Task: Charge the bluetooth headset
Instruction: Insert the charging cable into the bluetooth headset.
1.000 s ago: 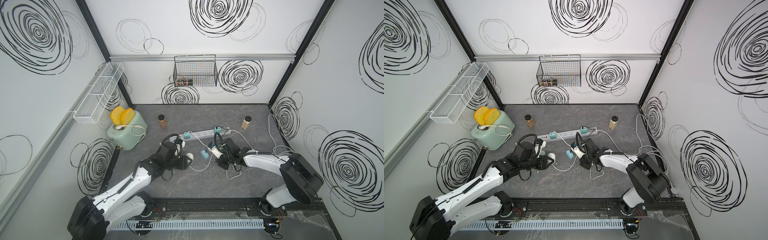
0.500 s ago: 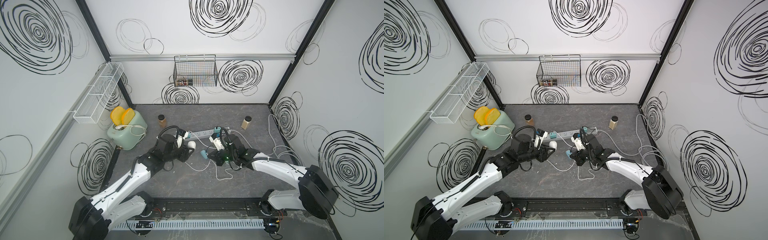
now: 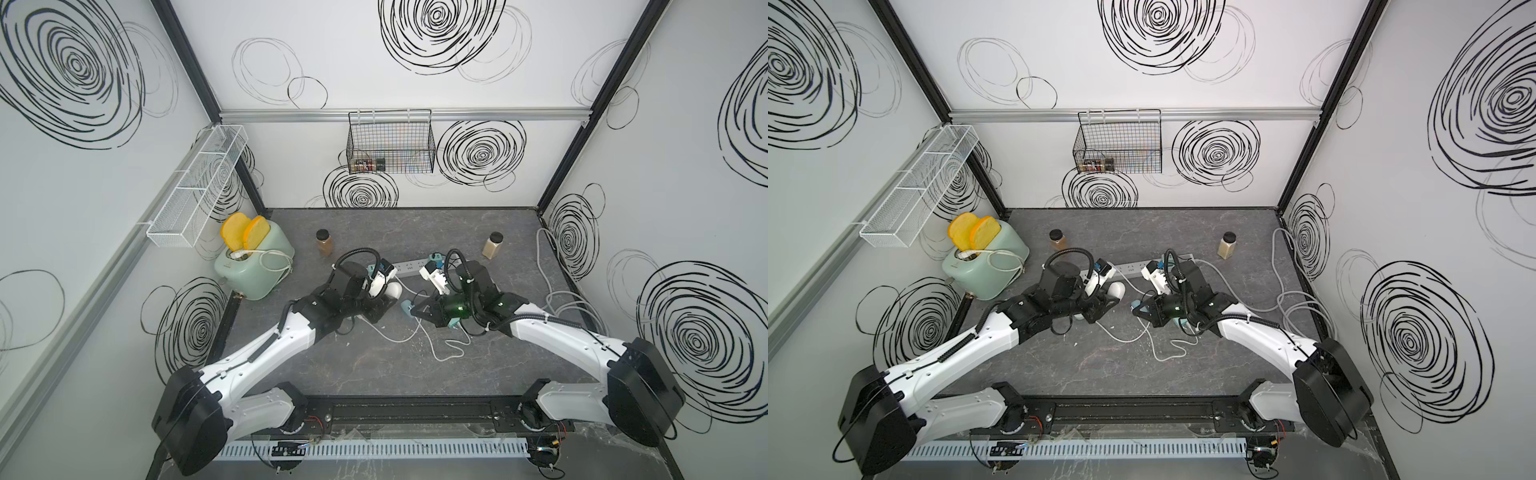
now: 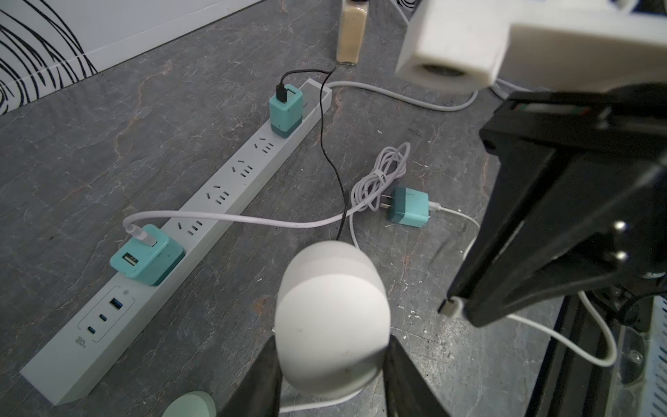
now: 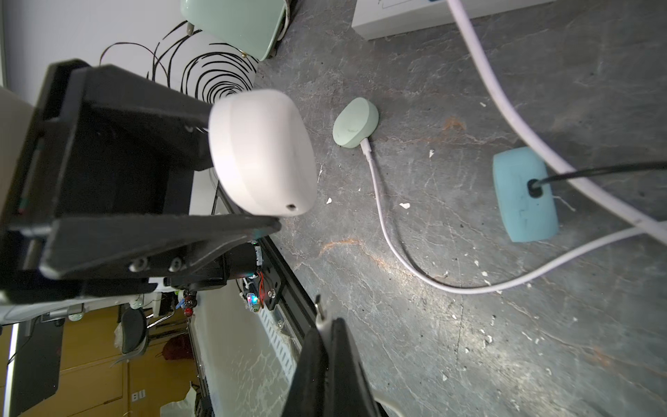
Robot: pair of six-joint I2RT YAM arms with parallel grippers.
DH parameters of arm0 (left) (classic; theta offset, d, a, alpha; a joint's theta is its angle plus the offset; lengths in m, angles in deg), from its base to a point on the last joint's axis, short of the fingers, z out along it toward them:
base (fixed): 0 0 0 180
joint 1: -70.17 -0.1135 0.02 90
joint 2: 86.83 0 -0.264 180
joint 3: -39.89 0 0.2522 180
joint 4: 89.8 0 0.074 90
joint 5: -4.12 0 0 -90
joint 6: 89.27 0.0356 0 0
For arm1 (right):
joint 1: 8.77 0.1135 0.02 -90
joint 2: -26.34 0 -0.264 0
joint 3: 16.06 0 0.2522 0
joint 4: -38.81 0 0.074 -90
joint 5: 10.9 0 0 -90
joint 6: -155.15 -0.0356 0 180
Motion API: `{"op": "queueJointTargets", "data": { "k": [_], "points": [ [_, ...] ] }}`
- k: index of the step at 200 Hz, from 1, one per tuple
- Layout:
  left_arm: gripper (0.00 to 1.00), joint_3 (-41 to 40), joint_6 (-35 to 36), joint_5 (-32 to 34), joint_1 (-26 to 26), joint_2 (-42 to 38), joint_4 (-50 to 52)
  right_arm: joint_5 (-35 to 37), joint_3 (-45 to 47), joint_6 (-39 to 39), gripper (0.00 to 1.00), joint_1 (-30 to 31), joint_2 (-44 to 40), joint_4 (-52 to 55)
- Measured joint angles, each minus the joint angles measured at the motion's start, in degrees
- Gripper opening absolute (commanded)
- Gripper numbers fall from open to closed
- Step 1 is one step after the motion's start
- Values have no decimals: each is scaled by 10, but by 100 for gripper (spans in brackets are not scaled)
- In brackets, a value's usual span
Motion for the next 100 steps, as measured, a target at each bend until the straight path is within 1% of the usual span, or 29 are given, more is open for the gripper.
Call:
{"op": "queueJointTargets", "data": {
  "k": [46, 100],
  "points": [
    [22, 0, 21, 5, 11, 1, 0, -24, -17, -4, 0, -1, 27, -3],
    [21, 0, 34, 18, 31, 13, 16, -28, -34, -2, 0, -1, 45, 1]
  ]
}}
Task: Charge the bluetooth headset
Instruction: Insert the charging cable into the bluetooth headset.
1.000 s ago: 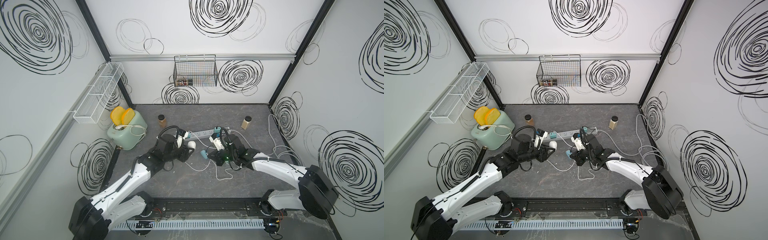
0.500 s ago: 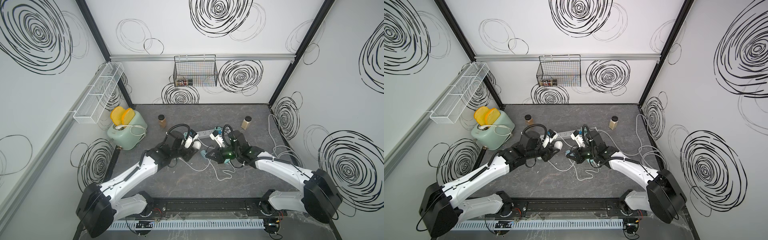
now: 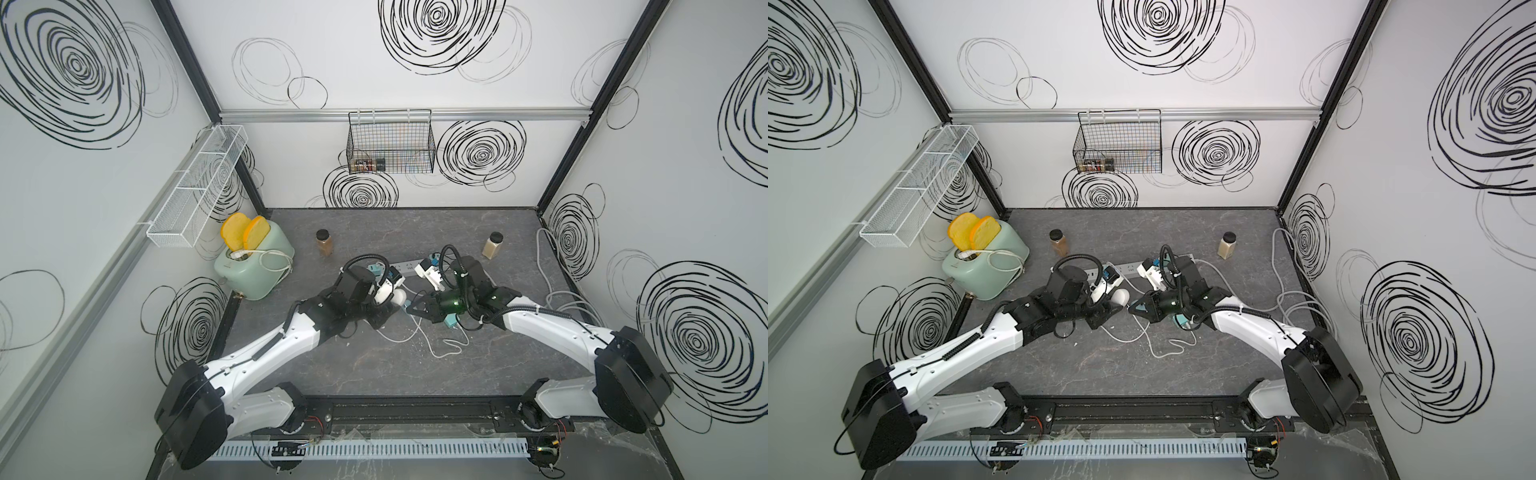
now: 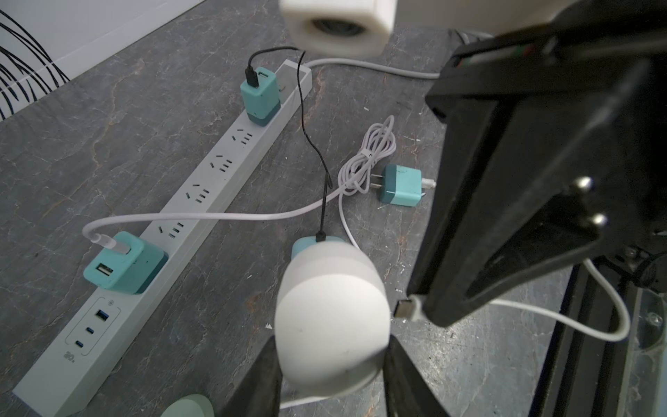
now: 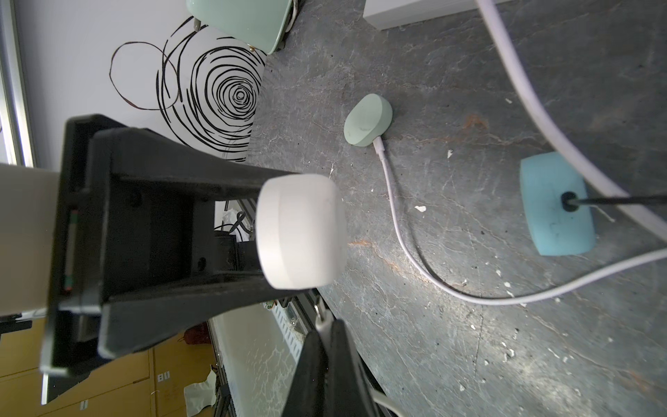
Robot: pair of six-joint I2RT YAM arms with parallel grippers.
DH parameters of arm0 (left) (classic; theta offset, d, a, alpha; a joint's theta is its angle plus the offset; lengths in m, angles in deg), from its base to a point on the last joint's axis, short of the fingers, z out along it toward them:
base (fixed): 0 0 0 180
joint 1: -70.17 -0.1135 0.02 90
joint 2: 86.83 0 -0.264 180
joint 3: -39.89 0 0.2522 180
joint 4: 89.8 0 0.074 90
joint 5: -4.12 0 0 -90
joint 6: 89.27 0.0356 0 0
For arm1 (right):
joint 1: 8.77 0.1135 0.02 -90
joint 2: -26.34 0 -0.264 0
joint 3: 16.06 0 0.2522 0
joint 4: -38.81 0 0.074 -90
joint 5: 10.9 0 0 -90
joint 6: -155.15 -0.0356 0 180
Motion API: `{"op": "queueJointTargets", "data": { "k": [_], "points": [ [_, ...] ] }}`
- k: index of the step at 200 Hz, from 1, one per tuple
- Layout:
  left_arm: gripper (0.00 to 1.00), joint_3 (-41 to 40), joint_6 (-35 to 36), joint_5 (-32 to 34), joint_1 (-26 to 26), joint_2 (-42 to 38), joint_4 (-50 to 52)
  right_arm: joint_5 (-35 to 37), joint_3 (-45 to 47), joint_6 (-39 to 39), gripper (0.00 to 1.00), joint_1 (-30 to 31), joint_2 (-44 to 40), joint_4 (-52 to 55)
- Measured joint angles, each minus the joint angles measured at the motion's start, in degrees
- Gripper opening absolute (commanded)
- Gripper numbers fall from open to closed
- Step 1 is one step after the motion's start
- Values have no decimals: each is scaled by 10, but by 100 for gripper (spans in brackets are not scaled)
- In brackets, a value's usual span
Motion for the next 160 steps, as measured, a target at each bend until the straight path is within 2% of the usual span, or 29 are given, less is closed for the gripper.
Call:
{"op": "queueJointTargets", "data": {
  "k": [160],
  "points": [
    [20, 5, 0, -2, 5, 8, 15, 6, -13, 1, 0, 3, 29, 11]
  ]
}}
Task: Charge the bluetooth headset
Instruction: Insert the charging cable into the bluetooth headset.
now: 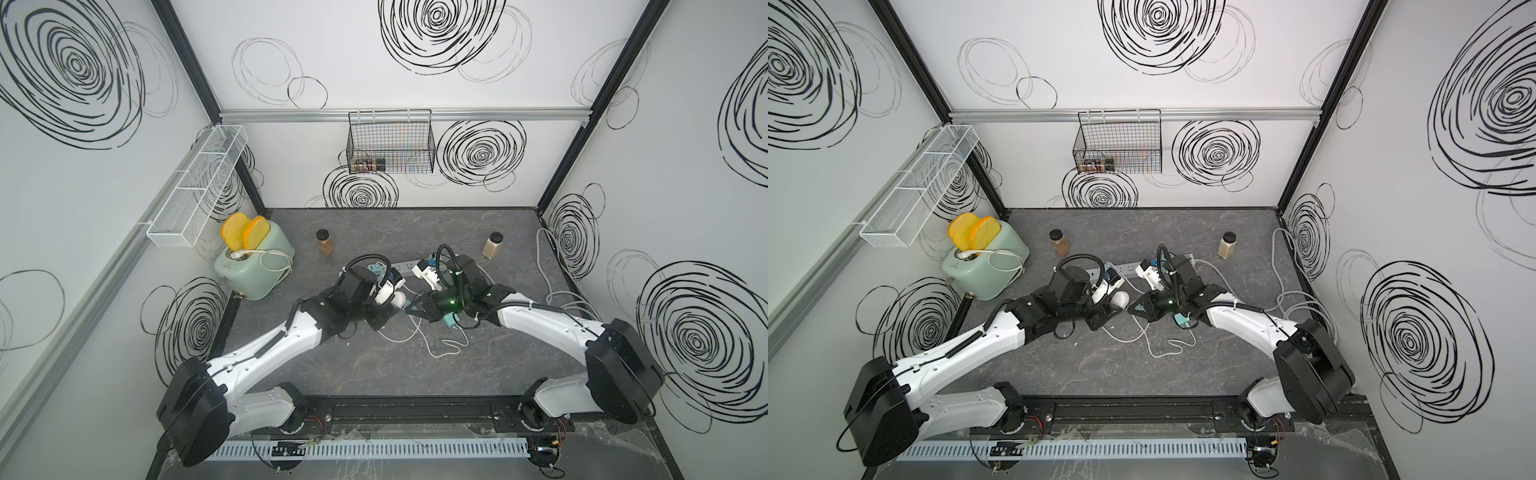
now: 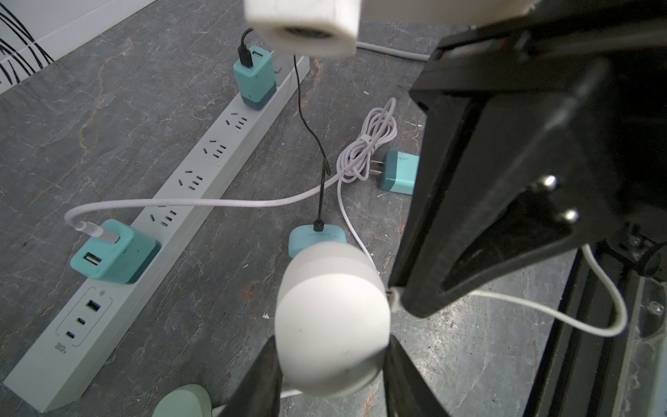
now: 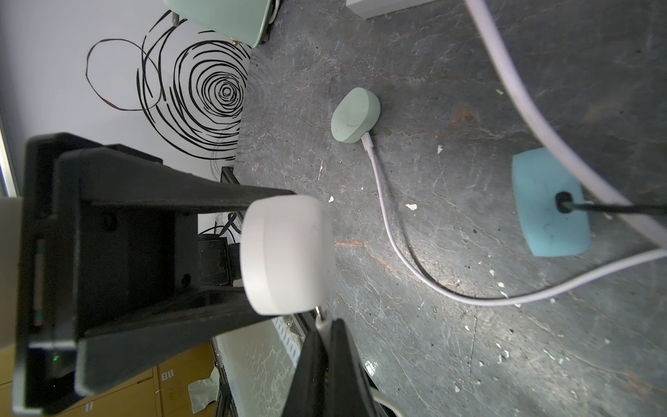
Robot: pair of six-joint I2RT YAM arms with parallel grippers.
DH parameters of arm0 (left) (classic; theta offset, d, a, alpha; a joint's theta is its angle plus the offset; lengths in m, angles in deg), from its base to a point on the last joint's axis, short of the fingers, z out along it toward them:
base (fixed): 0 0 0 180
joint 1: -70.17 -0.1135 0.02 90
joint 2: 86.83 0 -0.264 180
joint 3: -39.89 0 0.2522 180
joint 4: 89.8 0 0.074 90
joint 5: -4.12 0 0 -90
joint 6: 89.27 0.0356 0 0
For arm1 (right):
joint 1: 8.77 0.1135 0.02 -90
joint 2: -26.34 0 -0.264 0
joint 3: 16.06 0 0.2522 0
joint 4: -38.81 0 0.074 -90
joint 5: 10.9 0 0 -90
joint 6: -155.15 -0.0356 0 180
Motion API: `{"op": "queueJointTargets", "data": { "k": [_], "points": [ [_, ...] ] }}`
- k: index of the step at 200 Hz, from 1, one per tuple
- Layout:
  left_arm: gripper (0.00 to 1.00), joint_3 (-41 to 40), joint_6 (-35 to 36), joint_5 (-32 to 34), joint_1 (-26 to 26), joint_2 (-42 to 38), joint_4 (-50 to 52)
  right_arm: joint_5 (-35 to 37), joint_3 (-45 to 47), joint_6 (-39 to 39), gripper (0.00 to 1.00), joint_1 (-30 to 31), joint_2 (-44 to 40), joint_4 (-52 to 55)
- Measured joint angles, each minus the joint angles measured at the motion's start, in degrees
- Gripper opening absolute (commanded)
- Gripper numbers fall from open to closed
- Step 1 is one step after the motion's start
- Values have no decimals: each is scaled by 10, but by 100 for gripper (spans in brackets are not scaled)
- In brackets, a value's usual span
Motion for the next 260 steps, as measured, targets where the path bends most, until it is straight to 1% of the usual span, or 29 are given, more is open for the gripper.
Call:
{"op": "queueJointTargets", "data": {
  "k": [63, 108, 158, 260],
  "points": [
    [19, 0, 4, -3, 6, 0, 1, 0, -2, -4, 0, 2, 2, 8],
    [18, 0, 21, 25, 31, 0, 10, -2, -2, -11, 0, 2, 2, 26],
    [18, 2, 40, 40, 53, 6, 16, -2, -2, -12, 0, -1, -3, 47],
    [17, 11, 53, 10, 63, 23, 8, -22, 2, -10, 0, -20, -19, 78]
  ]
}}
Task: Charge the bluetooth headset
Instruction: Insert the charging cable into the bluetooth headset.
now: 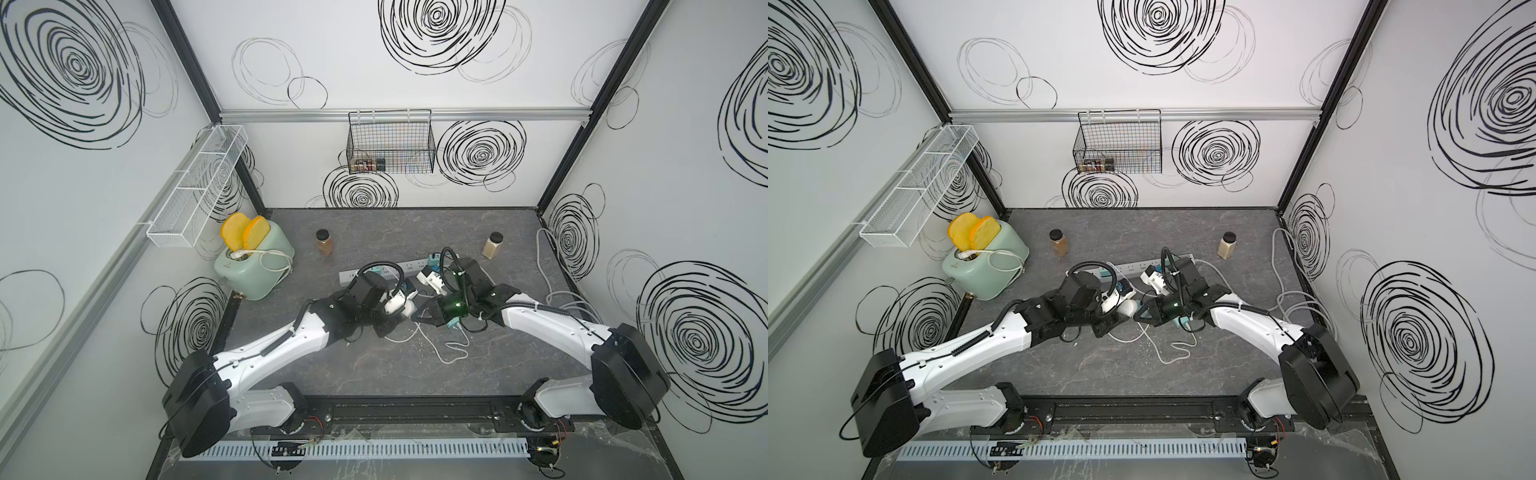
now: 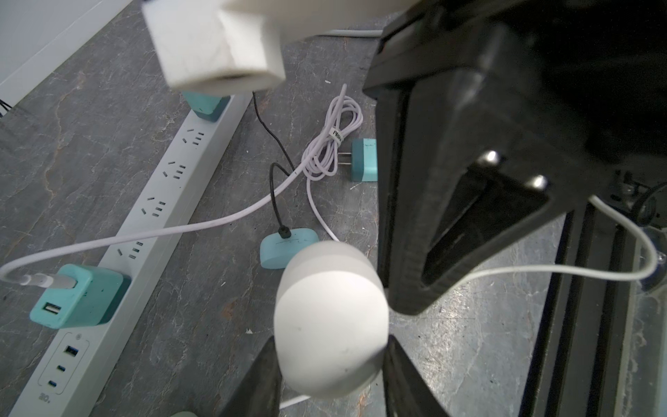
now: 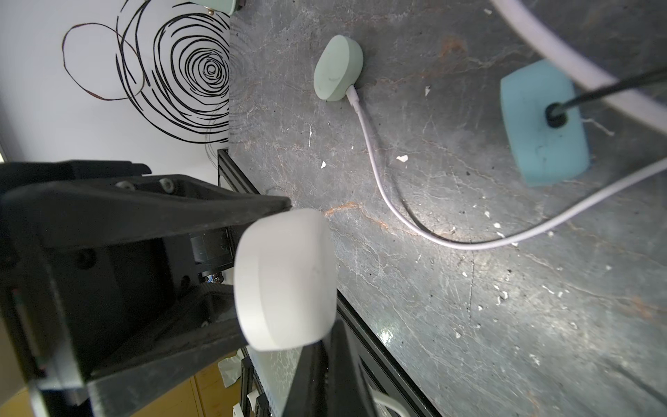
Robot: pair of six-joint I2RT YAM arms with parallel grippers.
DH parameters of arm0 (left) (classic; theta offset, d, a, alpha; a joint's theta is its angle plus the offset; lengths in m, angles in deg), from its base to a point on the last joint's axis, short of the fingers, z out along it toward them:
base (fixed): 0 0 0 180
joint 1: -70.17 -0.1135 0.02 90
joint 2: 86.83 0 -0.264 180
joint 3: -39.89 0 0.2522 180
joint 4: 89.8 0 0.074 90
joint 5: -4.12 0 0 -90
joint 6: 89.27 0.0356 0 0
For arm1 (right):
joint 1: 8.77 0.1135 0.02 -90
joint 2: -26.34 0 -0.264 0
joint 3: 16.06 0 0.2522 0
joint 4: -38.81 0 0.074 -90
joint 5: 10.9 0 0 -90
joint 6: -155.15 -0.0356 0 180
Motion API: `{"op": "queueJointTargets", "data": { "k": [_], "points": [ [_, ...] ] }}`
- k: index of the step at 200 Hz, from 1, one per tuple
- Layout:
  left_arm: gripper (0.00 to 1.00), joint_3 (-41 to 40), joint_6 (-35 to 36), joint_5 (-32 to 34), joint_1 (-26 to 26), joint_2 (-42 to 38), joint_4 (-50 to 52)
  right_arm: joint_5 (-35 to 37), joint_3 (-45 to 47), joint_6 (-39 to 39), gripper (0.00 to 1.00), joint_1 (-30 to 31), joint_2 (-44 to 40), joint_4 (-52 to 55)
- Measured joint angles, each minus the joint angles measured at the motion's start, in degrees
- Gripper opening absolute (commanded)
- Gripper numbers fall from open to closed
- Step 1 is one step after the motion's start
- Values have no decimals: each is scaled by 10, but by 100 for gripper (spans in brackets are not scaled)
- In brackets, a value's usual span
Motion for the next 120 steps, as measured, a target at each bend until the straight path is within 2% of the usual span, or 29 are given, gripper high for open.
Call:
{"op": "queueJointTargets", "data": {
  "k": [43, 112, 120],
  "points": [
    [16, 0, 0, 2, 22, 13, 0, 0, 0, 6, 0, 0, 0, 42],
    [15, 0, -10, 4, 23, 13, -1, -2, 0, 8, 0, -3, 2, 45],
    [15, 0, -19, 12, 23, 14, -4, -4, 0, 8, 5, -7, 3, 41]
  ]
}}
